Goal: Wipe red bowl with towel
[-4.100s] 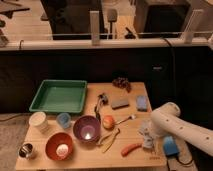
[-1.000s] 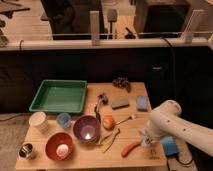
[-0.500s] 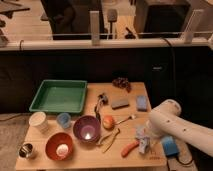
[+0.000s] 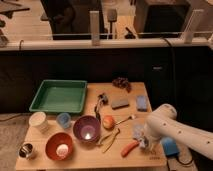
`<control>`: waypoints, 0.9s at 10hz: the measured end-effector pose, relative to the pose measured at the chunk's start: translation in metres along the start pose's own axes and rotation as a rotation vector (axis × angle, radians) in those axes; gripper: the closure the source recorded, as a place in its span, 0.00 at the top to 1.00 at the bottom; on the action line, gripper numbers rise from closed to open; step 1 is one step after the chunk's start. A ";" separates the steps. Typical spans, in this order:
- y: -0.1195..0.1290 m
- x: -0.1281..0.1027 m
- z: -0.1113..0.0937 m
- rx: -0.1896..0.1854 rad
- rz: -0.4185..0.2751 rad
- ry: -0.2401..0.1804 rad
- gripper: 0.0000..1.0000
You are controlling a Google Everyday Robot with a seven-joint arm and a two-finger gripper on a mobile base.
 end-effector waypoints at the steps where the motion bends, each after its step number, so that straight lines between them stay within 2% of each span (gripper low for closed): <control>1: 0.000 0.001 0.000 -0.004 0.000 -0.008 0.79; 4: 0.003 0.004 0.018 -0.015 -0.008 -0.060 0.80; 7: 0.000 0.004 0.028 0.010 -0.032 -0.104 0.80; 8: -0.001 0.003 0.028 0.021 -0.043 -0.105 0.77; 9: -0.002 0.002 0.026 0.032 -0.057 -0.102 0.69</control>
